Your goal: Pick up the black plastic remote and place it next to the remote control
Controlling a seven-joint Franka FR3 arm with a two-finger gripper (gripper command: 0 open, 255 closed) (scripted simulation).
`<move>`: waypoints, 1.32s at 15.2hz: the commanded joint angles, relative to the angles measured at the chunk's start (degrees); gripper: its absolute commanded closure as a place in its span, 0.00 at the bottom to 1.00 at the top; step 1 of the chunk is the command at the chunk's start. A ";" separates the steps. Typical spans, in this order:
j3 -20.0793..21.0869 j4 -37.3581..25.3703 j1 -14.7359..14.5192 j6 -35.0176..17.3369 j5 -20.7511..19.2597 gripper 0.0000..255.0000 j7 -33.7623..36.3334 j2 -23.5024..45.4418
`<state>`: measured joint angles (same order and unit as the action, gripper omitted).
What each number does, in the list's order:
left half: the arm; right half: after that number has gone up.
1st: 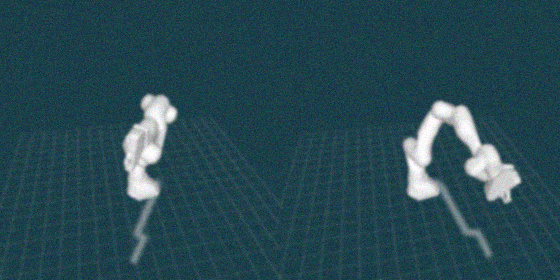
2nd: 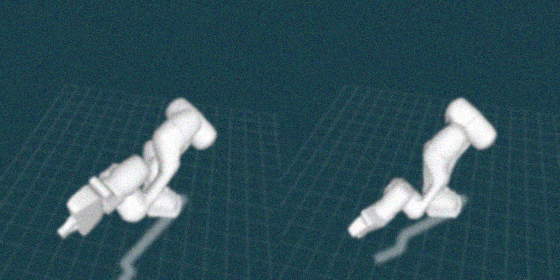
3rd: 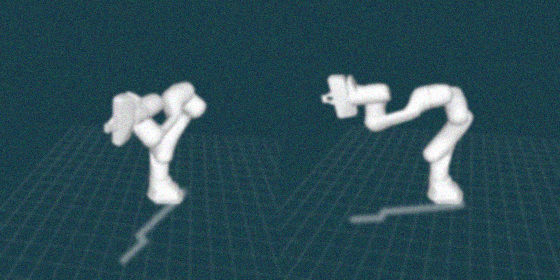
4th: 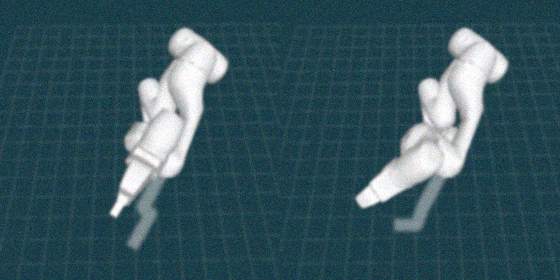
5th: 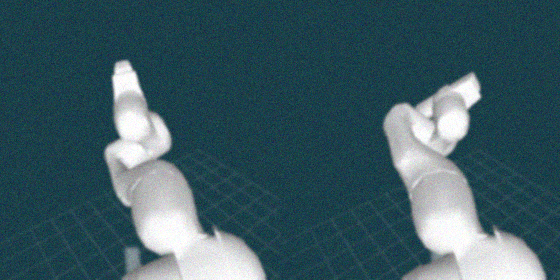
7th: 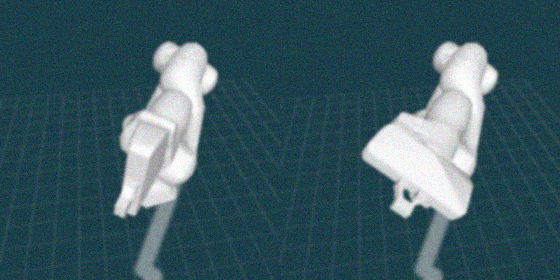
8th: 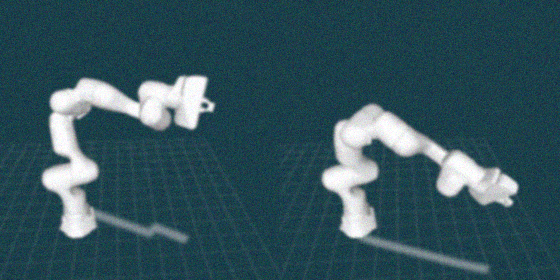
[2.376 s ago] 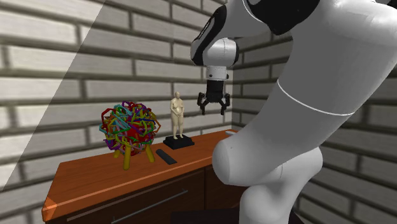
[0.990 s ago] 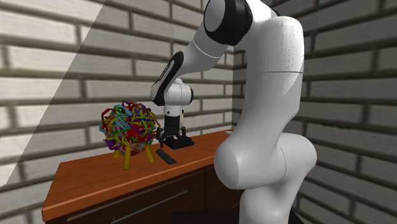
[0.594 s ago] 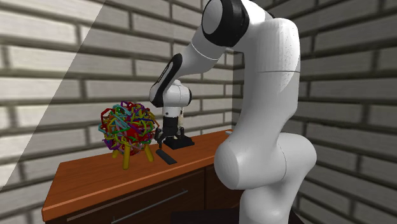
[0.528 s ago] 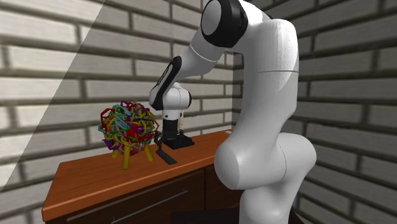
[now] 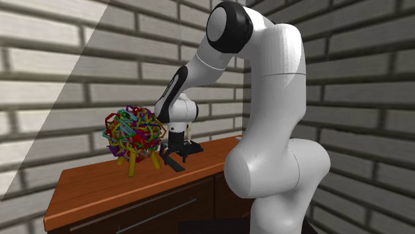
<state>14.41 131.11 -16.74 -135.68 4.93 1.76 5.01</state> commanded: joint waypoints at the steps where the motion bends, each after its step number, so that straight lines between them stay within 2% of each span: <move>1: 0.00 0.00 0.00 -0.02 0.00 0.00 0.00 0.02; 2: 0.00 0.00 0.00 -0.02 0.00 1.00 0.00 0.02; 11: -0.01 0.00 -0.01 -0.02 0.00 1.00 0.00 0.02; 20: -0.03 -2.47 0.17 6.84 0.92 1.00 -0.30 -4.46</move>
<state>14.36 129.06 -16.57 -129.64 5.69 1.53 1.20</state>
